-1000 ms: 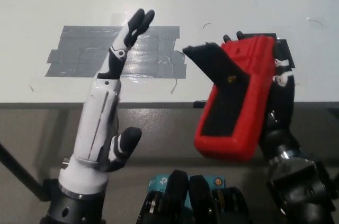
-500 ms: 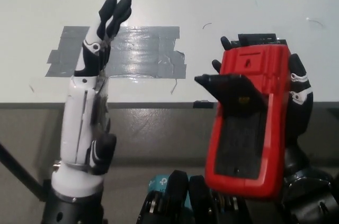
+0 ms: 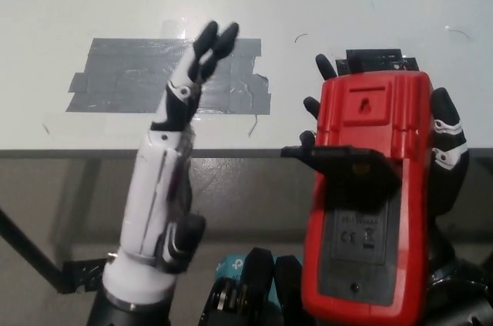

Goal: The robot first picks the multimeter with right hand and then unfolds the black stand on the back of it using left hand

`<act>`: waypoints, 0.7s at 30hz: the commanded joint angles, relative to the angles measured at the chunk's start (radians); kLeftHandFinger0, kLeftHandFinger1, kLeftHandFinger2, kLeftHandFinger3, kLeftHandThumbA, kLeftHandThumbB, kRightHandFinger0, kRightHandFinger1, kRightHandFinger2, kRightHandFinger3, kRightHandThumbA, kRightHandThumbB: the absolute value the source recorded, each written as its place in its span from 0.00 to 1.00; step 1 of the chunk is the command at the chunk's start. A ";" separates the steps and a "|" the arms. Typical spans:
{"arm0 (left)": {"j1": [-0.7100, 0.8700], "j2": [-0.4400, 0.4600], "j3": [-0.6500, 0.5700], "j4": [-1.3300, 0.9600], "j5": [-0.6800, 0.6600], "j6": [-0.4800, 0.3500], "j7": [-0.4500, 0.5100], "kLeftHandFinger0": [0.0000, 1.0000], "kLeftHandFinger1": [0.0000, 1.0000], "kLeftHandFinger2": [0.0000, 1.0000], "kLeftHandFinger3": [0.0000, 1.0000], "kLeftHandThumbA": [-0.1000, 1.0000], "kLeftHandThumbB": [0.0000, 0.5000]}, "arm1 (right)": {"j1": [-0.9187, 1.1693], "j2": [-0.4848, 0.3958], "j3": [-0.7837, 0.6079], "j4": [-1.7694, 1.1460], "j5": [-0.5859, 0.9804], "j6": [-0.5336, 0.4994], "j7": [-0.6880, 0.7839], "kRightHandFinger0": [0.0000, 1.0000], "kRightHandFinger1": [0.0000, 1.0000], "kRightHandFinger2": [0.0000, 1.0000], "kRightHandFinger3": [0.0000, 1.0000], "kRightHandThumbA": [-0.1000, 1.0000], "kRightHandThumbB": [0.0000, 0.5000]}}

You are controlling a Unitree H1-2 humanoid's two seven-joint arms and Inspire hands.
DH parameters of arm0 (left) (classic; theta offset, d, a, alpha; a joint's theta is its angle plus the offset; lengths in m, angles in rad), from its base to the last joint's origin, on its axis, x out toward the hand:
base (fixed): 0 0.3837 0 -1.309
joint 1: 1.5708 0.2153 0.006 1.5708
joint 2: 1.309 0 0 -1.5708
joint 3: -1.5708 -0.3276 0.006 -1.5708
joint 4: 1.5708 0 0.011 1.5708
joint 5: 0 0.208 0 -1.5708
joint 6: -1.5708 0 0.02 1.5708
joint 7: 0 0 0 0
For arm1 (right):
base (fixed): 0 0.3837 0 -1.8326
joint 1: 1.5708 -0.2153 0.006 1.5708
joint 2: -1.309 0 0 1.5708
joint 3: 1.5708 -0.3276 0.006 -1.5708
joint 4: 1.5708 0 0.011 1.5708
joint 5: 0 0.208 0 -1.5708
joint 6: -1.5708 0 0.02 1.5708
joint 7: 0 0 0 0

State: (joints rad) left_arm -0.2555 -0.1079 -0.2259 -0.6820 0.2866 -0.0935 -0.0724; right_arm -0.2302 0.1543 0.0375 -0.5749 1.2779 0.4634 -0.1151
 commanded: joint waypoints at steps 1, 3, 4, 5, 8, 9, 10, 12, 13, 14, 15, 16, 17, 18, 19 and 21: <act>0.012 -0.026 -0.041 -0.048 0.030 -0.038 -0.010 1.00 1.00 0.96 1.00 1.00 0.68 | -0.012 0.034 0.009 -0.057 0.034 -0.051 -0.032 0.00 0.00 0.56 0.54 0.00 0.24; 0.017 -0.026 -0.053 -0.046 0.045 -0.080 -0.004 1.00 1.00 0.95 1.00 1.00 0.60 | -0.016 0.047 0.004 -0.061 0.026 -0.059 -0.055 0.00 0.00 0.59 0.64 0.00 0.23; 0.020 -0.029 -0.065 -0.041 0.057 -0.118 0.005 1.00 0.98 0.94 1.00 1.00 0.53 | -0.020 0.053 0.001 -0.066 0.024 -0.062 -0.077 0.00 0.00 0.59 0.65 0.00 0.23; 0.022 -0.036 -0.072 -0.034 0.072 -0.146 0.015 1.00 0.96 0.93 1.00 1.00 0.52 | -0.023 0.055 0.000 -0.066 0.026 -0.063 -0.083 0.00 0.00 0.61 0.68 0.00 0.22; 0.025 -0.055 -0.103 -0.032 0.108 -0.177 0.013 1.00 0.90 0.89 1.00 1.00 0.64 | -0.033 0.060 -0.002 -0.063 0.014 -0.069 -0.095 0.00 0.04 0.72 0.92 0.00 0.17; 0.019 -0.055 -0.106 -0.030 0.108 -0.181 0.010 1.00 0.89 0.88 1.00 1.00 0.68 | -0.035 0.059 0.000 -0.062 0.006 -0.070 -0.097 0.00 0.07 0.74 0.97 0.00 0.17; 0.008 -0.054 -0.112 -0.029 0.099 -0.179 0.001 1.00 0.88 0.87 1.00 1.00 0.72 | -0.039 0.060 0.001 -0.063 -0.011 -0.072 -0.104 0.00 0.10 0.76 1.00 0.00 0.19; -0.002 -0.053 -0.125 -0.031 0.045 -0.158 -0.013 1.00 0.88 0.86 1.00 1.00 0.79 | -0.041 0.065 0.003 -0.065 -0.034 -0.076 -0.118 0.00 0.14 0.74 1.00 0.00 0.18; -0.005 -0.052 -0.130 -0.029 0.034 -0.156 -0.016 1.00 0.88 0.85 1.00 1.00 0.80 | -0.043 0.065 0.004 -0.065 -0.035 -0.077 -0.121 0.00 0.15 0.73 1.00 0.00 0.18; -0.010 -0.045 -0.132 -0.021 0.031 -0.170 -0.018 1.00 0.88 0.85 1.00 1.00 0.78 | -0.045 0.062 0.006 -0.065 -0.041 -0.076 -0.124 0.00 0.18 0.72 1.00 0.00 0.19; -0.014 -0.038 -0.133 -0.011 0.024 -0.185 -0.017 1.00 0.87 0.86 1.00 1.00 0.78 | -0.047 0.058 0.008 -0.066 -0.048 -0.073 -0.127 0.00 0.19 0.72 1.00 0.00 0.21; -0.018 -0.034 -0.133 -0.004 0.020 -0.195 -0.017 1.00 0.88 0.86 1.00 1.00 0.79 | -0.048 0.054 0.010 -0.067 -0.052 -0.069 -0.128 0.00 0.23 0.72 1.00 0.00 0.21; -0.020 -0.030 -0.134 0.001 0.016 -0.202 -0.017 1.00 0.88 0.86 1.00 1.00 0.79 | -0.049 0.052 0.010 -0.067 -0.051 -0.068 -0.128 0.00 0.24 0.72 1.00 0.00 0.22; -0.021 -0.029 -0.137 0.003 0.019 -0.203 -0.020 1.00 0.88 0.87 1.00 1.00 0.80 | -0.049 0.050 0.010 -0.067 -0.043 -0.067 -0.127 0.00 0.28 0.73 1.00 0.00 0.23; -0.023 -0.027 -0.144 0.012 0.008 -0.213 -0.021 1.00 0.89 0.88 1.00 1.00 0.78 | -0.049 0.048 0.012 -0.067 -0.045 -0.067 -0.122 0.00 0.28 0.78 0.99 0.00 0.25; -0.037 -0.023 -0.144 0.022 -0.005 -0.226 -0.022 1.00 0.90 0.90 1.00 1.00 0.77 | -0.057 0.054 0.014 -0.058 -0.051 -0.075 -0.107 0.00 0.27 0.79 0.97 0.00 0.25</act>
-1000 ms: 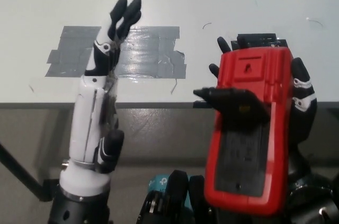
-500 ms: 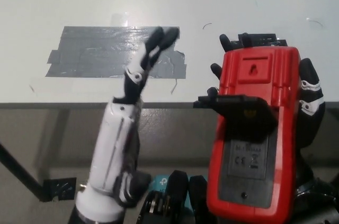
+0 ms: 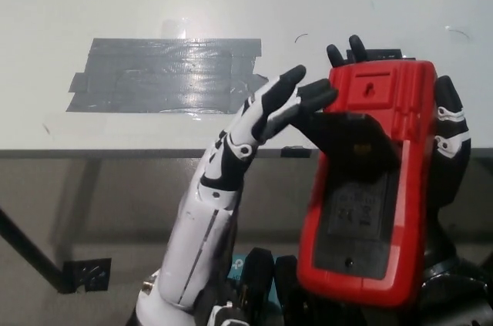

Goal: The robot first picks the multimeter with right hand and then unfolds the black stand on the back of it using left hand

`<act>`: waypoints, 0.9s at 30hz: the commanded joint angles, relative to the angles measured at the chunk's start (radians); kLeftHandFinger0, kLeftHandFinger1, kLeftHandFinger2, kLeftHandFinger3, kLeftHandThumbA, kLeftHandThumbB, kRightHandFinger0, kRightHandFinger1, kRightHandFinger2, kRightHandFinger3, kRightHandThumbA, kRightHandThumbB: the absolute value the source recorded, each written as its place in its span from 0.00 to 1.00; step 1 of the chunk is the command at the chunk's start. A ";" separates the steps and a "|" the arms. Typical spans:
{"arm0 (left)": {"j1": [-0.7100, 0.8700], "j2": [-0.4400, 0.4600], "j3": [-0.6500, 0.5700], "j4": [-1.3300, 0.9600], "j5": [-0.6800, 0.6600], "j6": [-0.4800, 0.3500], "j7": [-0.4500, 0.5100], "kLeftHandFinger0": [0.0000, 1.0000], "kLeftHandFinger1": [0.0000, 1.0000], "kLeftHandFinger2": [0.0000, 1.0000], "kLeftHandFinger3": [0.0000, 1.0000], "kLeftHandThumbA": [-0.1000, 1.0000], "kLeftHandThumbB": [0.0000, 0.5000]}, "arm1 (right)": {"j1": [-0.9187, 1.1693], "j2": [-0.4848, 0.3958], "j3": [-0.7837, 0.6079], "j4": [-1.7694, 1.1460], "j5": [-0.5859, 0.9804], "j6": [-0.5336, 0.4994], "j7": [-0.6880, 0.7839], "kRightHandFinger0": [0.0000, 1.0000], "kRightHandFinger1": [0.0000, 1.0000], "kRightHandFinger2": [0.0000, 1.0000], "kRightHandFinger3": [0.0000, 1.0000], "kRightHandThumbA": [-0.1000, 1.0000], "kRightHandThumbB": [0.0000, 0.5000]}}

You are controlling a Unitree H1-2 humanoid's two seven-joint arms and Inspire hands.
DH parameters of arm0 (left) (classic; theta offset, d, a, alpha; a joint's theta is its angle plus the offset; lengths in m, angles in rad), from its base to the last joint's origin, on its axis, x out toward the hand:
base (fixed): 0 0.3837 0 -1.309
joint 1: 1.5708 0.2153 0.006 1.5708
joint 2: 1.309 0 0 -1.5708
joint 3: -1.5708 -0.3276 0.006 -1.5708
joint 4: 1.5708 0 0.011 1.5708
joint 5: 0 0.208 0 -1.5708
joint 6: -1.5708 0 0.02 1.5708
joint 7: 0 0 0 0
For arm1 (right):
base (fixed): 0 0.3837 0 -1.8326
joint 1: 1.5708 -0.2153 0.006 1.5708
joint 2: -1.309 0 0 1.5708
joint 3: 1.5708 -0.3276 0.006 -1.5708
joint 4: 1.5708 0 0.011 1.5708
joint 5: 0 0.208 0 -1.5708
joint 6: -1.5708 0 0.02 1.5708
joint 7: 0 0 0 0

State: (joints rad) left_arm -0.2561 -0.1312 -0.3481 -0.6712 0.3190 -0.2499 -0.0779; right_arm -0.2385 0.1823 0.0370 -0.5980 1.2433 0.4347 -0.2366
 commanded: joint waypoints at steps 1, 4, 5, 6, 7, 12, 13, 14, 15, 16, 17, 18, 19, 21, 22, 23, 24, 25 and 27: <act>-0.038 -0.002 -0.023 0.015 -0.038 -0.076 -0.014 1.00 0.90 0.90 1.00 1.00 0.78 | -0.049 0.027 0.016 -0.035 -0.019 -0.049 0.021 0.00 0.26 0.80 0.94 0.00 0.26; -0.031 -0.006 -0.026 0.017 -0.022 -0.075 -0.014 1.00 0.87 0.88 1.00 1.00 0.77 | -0.049 0.027 0.020 -0.034 -0.017 -0.056 0.028 0.00 0.20 0.80 0.90 0.00 0.25; -0.025 -0.008 -0.027 0.015 -0.019 -0.071 -0.014 1.00 0.87 0.87 1.00 1.00 0.73 | -0.050 0.028 0.022 -0.035 -0.015 -0.057 0.024 0.00 0.17 0.78 0.89 0.00 0.26; -0.020 -0.009 -0.027 0.016 -0.021 -0.071 -0.013 1.00 0.87 0.87 1.00 1.00 0.72 | -0.051 0.030 0.023 -0.035 -0.013 -0.058 0.021 0.00 0.13 0.77 0.88 0.00 0.26; -0.013 -0.009 -0.031 0.019 -0.041 -0.067 -0.012 1.00 0.86 0.86 1.00 1.00 0.70 | -0.051 0.033 0.024 -0.040 -0.011 -0.060 0.013 0.00 0.08 0.73 0.88 0.00 0.25; 0.014 -0.026 -0.031 0.013 -0.014 -0.032 -0.010 1.00 0.87 0.87 1.00 1.00 0.63 | -0.057 0.024 0.030 -0.049 -0.007 -0.061 0.008 0.00 0.06 0.82 0.94 0.00 0.28; 0.017 -0.027 -0.029 0.011 -0.012 -0.031 -0.011 1.00 0.86 0.87 1.00 1.00 0.60 | -0.057 0.026 0.030 -0.054 -0.016 -0.062 -0.002 0.00 0.13 0.83 0.95 0.00 0.28; 0.023 -0.031 -0.027 0.011 -0.004 -0.031 -0.009 1.00 0.85 0.86 1.00 1.00 0.59 | -0.057 0.027 0.029 -0.059 -0.017 -0.063 -0.008 0.00 0.21 0.83 0.96 0.00 0.27; 0.027 -0.034 -0.026 0.012 -0.001 -0.033 -0.008 1.00 0.85 0.84 1.00 1.00 0.58 | -0.058 0.028 0.029 -0.060 -0.015 -0.065 -0.010 0.00 0.26 0.84 0.95 0.00 0.26; 0.028 -0.035 -0.026 0.013 -0.001 -0.035 -0.008 1.00 0.84 0.84 1.00 1.00 0.58 | -0.058 0.029 0.030 -0.060 -0.014 -0.066 -0.011 0.00 0.27 0.84 0.95 0.00 0.27; 0.027 -0.033 -0.024 0.019 -0.003 -0.046 -0.007 1.00 0.84 0.84 1.00 1.00 0.58 | -0.060 0.032 0.029 -0.063 -0.010 -0.067 -0.020 0.00 0.31 0.86 0.93 0.00 0.26; 0.030 -0.031 -0.026 0.017 -0.011 -0.040 -0.010 1.00 0.85 0.84 1.00 1.00 0.60 | -0.063 0.032 0.029 -0.065 -0.014 -0.070 -0.018 0.00 0.32 0.89 0.92 0.00 0.25; 0.032 -0.032 -0.026 0.017 -0.009 -0.042 -0.010 1.00 0.84 0.83 1.00 1.00 0.60 | -0.063 0.039 0.027 -0.066 0.007 -0.076 -0.027 0.00 0.30 0.90 0.92 0.00 0.24; 0.041 -0.023 -0.027 0.016 0.001 -0.055 -0.011 1.00 0.84 0.83 1.00 1.00 0.56 | -0.065 0.054 0.022 -0.075 0.033 -0.088 -0.058 0.00 0.24 0.88 0.86 0.00 0.24; 0.042 -0.020 -0.027 0.021 0.005 -0.074 -0.007 1.00 0.84 0.82 1.00 1.00 0.54 | -0.066 0.055 0.023 -0.079 0.039 -0.089 -0.063 0.00 0.22 0.87 0.86 0.00 0.23; 0.044 -0.009 -0.024 0.021 0.026 -0.092 -0.010 1.00 0.85 0.84 1.00 1.00 0.54 | -0.068 0.059 0.024 -0.087 0.046 -0.091 -0.078 0.00 0.20 0.87 0.87 0.00 0.23; 0.045 -0.008 -0.019 0.027 0.048 -0.126 0.000 1.00 0.84 0.84 1.00 1.00 0.58 | -0.068 0.070 0.026 -0.096 0.045 -0.095 -0.098 0.00 0.18 0.85 0.90 0.00 0.22; 0.045 -0.007 -0.017 0.033 0.053 -0.148 0.006 1.00 0.84 0.84 1.00 1.00 0.66 | -0.069 0.076 0.029 -0.104 0.044 -0.097 -0.115 0.00 0.17 0.85 0.92 0.00 0.22; 0.043 -0.003 -0.014 0.052 0.060 -0.196 0.018 1.00 0.84 0.87 1.00 1.00 0.75 | -0.071 0.087 0.035 -0.126 0.040 -0.093 -0.174 0.00 0.17 0.84 0.95 0.00 0.24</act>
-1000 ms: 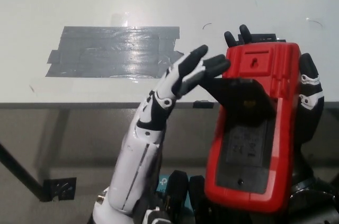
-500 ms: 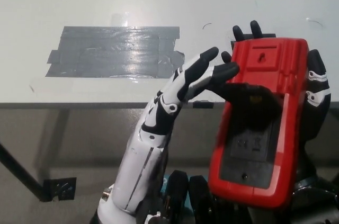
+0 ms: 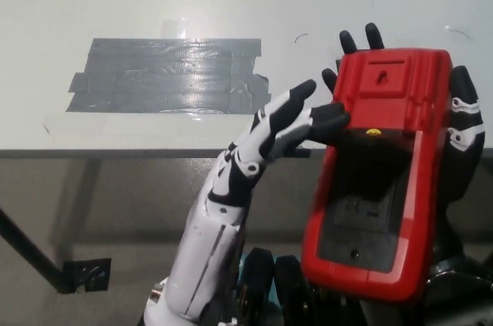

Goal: The robot first picks the multimeter with right hand and then unfolds the black stand on the back of it using left hand

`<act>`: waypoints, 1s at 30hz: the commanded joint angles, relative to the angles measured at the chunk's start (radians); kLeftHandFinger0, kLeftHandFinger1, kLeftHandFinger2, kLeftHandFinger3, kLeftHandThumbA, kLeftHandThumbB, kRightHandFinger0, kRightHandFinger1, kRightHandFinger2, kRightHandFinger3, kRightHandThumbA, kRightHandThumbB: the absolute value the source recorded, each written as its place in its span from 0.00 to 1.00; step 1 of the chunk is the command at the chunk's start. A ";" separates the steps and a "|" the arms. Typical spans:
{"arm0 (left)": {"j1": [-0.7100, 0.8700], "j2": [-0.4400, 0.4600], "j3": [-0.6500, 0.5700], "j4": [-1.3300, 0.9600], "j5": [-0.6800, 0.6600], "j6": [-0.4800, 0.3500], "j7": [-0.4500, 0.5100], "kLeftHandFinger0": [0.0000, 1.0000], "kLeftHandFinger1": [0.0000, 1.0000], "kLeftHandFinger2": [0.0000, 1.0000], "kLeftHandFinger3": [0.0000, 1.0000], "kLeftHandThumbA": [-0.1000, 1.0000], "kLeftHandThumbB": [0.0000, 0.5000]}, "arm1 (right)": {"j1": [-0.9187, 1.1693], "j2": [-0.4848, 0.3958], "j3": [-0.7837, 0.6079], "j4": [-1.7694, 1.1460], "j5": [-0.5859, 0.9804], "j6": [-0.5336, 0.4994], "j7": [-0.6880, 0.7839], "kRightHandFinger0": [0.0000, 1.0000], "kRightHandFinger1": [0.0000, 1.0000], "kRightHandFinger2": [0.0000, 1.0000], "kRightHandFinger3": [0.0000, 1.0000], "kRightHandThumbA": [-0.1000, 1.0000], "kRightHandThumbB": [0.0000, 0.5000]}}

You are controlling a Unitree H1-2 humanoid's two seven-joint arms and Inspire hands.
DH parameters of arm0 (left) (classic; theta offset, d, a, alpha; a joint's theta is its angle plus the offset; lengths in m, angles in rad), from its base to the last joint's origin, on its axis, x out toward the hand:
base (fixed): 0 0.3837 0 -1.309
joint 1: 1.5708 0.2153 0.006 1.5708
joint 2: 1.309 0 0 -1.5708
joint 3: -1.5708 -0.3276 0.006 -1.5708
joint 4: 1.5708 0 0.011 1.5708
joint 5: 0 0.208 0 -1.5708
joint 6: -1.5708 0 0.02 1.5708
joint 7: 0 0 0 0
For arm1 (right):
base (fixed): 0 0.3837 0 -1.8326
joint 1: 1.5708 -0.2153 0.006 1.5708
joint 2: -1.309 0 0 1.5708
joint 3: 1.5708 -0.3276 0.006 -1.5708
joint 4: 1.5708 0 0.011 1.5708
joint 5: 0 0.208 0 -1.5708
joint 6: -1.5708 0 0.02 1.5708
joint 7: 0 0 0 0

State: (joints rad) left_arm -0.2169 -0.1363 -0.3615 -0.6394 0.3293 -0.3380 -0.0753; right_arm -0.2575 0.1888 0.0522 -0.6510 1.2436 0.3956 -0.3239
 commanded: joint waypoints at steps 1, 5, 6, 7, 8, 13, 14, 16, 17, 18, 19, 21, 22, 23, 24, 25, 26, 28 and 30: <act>0.007 0.004 0.000 0.029 0.091 -0.130 0.042 1.00 0.83 0.86 1.00 1.00 0.83 | -0.052 0.094 0.022 -0.084 0.045 -0.060 -0.121 0.00 0.17 0.82 0.98 0.00 0.24; 0.070 -0.043 -0.028 0.012 0.089 -0.071 0.020 1.00 0.82 0.78 1.00 1.00 0.80 | -0.063 0.106 0.028 -0.093 0.055 -0.085 -0.153 0.00 0.17 0.83 1.00 0.00 0.15; 0.074 -0.043 -0.030 0.012 0.088 -0.068 0.020 1.00 0.82 0.77 1.00 1.00 0.79 | -0.065 0.105 0.030 -0.094 0.059 -0.089 -0.159 0.00 0.18 0.83 1.00 0.00 0.15; 0.086 -0.035 -0.046 0.002 0.070 -0.030 -0.002 1.00 0.84 0.77 1.00 1.00 0.58 | -0.068 0.108 0.029 -0.097 0.051 -0.096 -0.178 0.00 0.17 0.81 1.00 0.00 0.17; 0.087 -0.032 -0.048 0.007 0.074 -0.041 -0.002 1.00 0.86 0.79 1.00 1.00 0.58 | -0.070 0.109 0.030 -0.100 0.050 -0.101 -0.192 0.00 0.16 0.79 1.00 0.00 0.18; 0.082 -0.025 -0.045 0.017 0.070 -0.066 0.007 1.00 0.80 0.75 1.00 0.99 0.83 | -0.083 0.121 0.040 -0.105 0.035 -0.131 -0.221 0.00 0.14 0.78 1.00 0.00 0.14; 0.063 -0.001 -0.056 0.027 0.139 -0.104 0.076 1.00 0.75 0.74 1.00 0.90 0.85 | -0.083 0.128 0.041 -0.103 0.041 -0.145 -0.226 0.00 0.14 0.78 1.00 0.00 0.15; 0.048 0.018 -0.066 0.052 0.199 -0.132 0.165 0.99 0.69 0.68 1.00 0.85 0.97 | -0.094 0.135 0.038 -0.099 0.047 -0.162 -0.252 0.00 0.14 0.78 1.00 0.00 0.17; 0.044 0.029 -0.070 0.056 0.217 -0.132 0.185 0.99 0.68 0.67 1.00 0.87 0.96 | -0.100 0.135 0.038 -0.101 0.051 -0.168 -0.270 0.00 0.15 0.79 1.00 0.00 0.19; 0.045 0.036 -0.072 0.057 0.222 -0.132 0.193 0.99 0.68 0.67 1.00 0.88 0.96 | -0.106 0.135 0.038 -0.102 0.056 -0.172 -0.288 0.00 0.15 0.79 1.00 0.00 0.19; 0.036 0.040 -0.084 0.068 0.196 -0.132 0.213 0.93 0.66 0.65 1.00 0.77 0.90 | -0.112 0.136 0.037 -0.104 0.043 -0.176 -0.302 0.00 0.14 0.78 1.00 0.00 0.19; 0.038 0.062 -0.090 0.061 0.238 -0.132 0.232 0.89 0.68 0.67 1.00 0.93 0.97 | -0.124 0.133 0.040 -0.108 0.055 -0.184 -0.329 0.00 0.13 0.78 1.00 0.00 0.18; 0.037 0.066 -0.094 0.062 0.240 -0.132 0.238 0.89 0.68 0.67 1.00 0.94 0.97 | -0.126 0.131 0.042 -0.108 0.056 -0.187 -0.334 0.00 0.13 0.78 1.00 0.00 0.19; 0.026 0.076 -0.104 0.067 0.242 -0.132 0.260 0.81 0.64 0.66 1.00 0.93 0.99 | -0.133 0.127 0.042 -0.109 0.059 -0.190 -0.344 0.00 0.12 0.78 1.00 0.00 0.18; 0.018 0.088 -0.112 0.071 0.255 -0.132 0.280 0.80 0.63 0.66 1.00 0.94 1.00 | -0.139 0.124 0.043 -0.110 0.061 -0.194 -0.353 0.00 0.13 0.79 1.00 0.00 0.18; 0.016 0.090 -0.117 0.072 0.239 -0.132 0.279 0.72 0.61 0.65 1.00 0.93 1.00 | -0.144 0.119 0.042 -0.113 0.068 -0.197 -0.368 0.00 0.13 0.79 1.00 0.00 0.20; 0.019 0.092 -0.118 0.071 0.231 -0.132 0.275 0.60 0.55 0.64 1.00 0.83 1.00 | -0.148 0.117 0.040 -0.117 0.088 -0.204 -0.388 0.00 0.14 0.79 1.00 0.00 0.21; 0.003 0.128 -0.128 0.080 0.286 -0.132 0.326 0.63 0.50 0.60 1.00 0.89 0.87 | -0.149 0.112 0.037 -0.113 0.110 -0.219 -0.373 0.00 0.20 0.83 1.00 0.00 0.18; -0.009 0.148 -0.133 0.094 0.339 -0.132 0.374 0.84 0.42 0.53 1.00 0.86 0.74 | -0.153 0.117 0.038 -0.112 0.106 -0.226 -0.376 0.00 0.23 0.85 1.00 0.00 0.19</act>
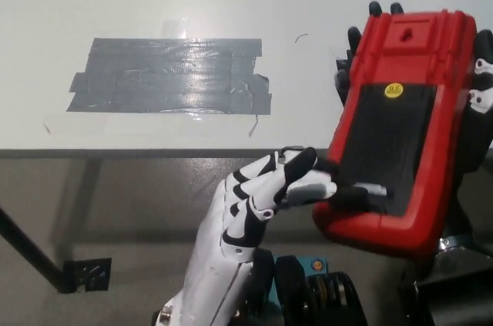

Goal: The robot first picks the multimeter with right hand and then unfolds the black stand on the back of it using left hand

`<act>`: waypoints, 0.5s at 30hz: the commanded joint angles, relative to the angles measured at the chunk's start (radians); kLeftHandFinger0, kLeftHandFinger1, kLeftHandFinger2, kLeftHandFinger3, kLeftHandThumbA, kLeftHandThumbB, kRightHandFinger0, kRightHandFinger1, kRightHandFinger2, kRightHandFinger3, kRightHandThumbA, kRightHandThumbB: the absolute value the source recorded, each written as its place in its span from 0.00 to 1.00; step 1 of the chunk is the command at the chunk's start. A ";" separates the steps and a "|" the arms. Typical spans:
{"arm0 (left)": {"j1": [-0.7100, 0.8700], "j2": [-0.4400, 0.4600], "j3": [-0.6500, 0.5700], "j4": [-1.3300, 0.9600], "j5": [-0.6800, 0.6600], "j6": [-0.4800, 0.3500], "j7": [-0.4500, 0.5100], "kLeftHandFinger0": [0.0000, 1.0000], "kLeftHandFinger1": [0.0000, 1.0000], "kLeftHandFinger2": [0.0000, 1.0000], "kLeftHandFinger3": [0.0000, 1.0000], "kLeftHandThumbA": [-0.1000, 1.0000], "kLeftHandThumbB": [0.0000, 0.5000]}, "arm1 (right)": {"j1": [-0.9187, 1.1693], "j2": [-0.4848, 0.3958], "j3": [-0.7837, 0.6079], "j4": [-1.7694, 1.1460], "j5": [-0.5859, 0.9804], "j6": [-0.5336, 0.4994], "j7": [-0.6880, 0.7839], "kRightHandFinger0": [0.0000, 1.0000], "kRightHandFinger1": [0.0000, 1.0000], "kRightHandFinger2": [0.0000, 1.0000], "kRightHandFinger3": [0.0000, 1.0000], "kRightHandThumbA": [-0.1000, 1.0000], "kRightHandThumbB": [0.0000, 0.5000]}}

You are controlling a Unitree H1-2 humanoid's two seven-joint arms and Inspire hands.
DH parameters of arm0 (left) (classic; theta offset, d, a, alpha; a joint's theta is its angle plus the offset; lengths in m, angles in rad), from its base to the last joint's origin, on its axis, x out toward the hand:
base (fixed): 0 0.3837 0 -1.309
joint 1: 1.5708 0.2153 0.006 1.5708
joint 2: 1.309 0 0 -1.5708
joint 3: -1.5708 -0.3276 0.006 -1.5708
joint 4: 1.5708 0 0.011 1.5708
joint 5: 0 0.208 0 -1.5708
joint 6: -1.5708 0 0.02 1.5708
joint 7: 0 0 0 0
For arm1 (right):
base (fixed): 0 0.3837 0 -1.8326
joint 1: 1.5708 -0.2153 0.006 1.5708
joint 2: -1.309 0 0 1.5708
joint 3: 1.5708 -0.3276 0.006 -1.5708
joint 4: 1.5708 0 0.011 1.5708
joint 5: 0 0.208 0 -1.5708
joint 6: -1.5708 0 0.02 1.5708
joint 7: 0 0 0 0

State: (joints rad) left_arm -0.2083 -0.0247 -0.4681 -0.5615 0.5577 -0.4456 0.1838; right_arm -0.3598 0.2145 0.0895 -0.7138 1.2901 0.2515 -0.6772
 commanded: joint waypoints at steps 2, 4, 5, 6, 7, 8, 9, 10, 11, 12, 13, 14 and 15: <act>-0.012 0.049 -0.034 0.017 0.113 -0.024 0.125 0.83 0.41 0.52 1.00 0.95 0.79 | -0.050 0.091 0.001 -0.044 0.059 -0.093 -0.016 0.00 0.25 0.86 1.00 0.00 0.19; 0.000 0.047 -0.035 0.009 0.061 -0.024 0.102 0.65 0.40 0.54 1.00 0.85 0.90 | -0.053 0.087 0.001 -0.037 0.053 -0.098 -0.017 0.00 0.27 0.87 1.00 0.00 0.20; -0.002 0.056 -0.045 0.011 0.045 -0.024 0.111 0.50 0.41 0.58 1.00 0.87 0.83 | -0.057 0.080 -0.003 -0.034 0.054 -0.100 -0.021 0.00 0.28 0.87 1.00 0.00 0.19; -0.003 0.059 -0.048 0.011 0.045 -0.024 0.116 0.47 0.41 0.60 1.00 0.87 0.78 | -0.060 0.073 -0.006 -0.031 0.058 -0.102 -0.019 0.00 0.30 0.87 1.00 0.00 0.17; -0.002 0.056 -0.048 0.011 0.041 -0.024 0.117 0.47 0.42 0.59 1.00 0.87 0.78 | -0.064 0.066 -0.009 -0.029 0.064 -0.107 -0.018 0.00 0.33 0.87 1.00 0.00 0.17; -0.007 0.055 -0.053 0.012 0.042 -0.024 0.140 0.42 0.40 0.58 1.00 0.64 0.52 | -0.069 0.055 -0.016 -0.024 0.073 -0.109 -0.012 0.00 0.38 0.87 1.00 0.00 0.17; -0.006 0.054 -0.047 0.008 0.021 -0.024 0.127 0.48 0.42 0.59 1.00 0.68 0.62 | -0.077 0.040 -0.025 -0.015 0.073 -0.110 -0.002 0.00 0.40 0.86 1.00 0.00 0.15; 0.016 0.043 -0.029 -0.011 -0.037 -0.024 0.057 0.65 0.53 0.68 1.00 0.81 0.93 | -0.084 0.034 -0.037 -0.007 0.050 -0.113 -0.010 0.00 0.44 0.84 1.00 0.00 0.18; 0.020 0.045 -0.017 -0.032 -0.032 -0.011 0.031 0.81 0.56 0.68 1.00 0.90 0.99 | -0.086 0.032 -0.045 -0.002 0.034 -0.114 -0.015 0.00 0.43 0.84 1.00 0.00 0.17; 0.034 0.051 -0.005 -0.070 -0.031 0.029 -0.002 1.00 0.60 0.66 1.00 1.00 1.00 | -0.100 0.023 -0.065 0.013 0.020 -0.116 -0.030 0.00 0.44 0.85 1.00 0.00 0.16; 0.037 0.044 0.015 -0.073 0.014 0.009 0.006 1.00 0.60 0.64 1.00 1.00 1.00 | -0.105 0.017 -0.079 0.027 0.012 -0.118 -0.029 0.00 0.45 0.85 1.00 0.00 0.15; 0.036 0.043 0.029 -0.074 0.042 -0.011 0.020 1.00 0.62 0.62 1.00 1.00 1.00 | -0.116 0.008 -0.093 0.044 0.005 -0.119 -0.021 0.00 0.48 0.87 1.00 0.00 0.10; 0.035 0.046 0.036 -0.076 0.055 -0.024 0.033 1.00 0.63 0.62 1.00 1.00 1.00 | -0.126 -0.002 -0.106 0.063 0.000 -0.120 -0.010 0.00 0.53 0.88 1.00 0.00 0.09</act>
State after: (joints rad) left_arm -0.1755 0.0294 -0.4658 -0.5962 0.5780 -0.4437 0.2326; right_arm -0.4150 0.2123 0.0218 -0.6730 1.3132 0.1795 -0.7040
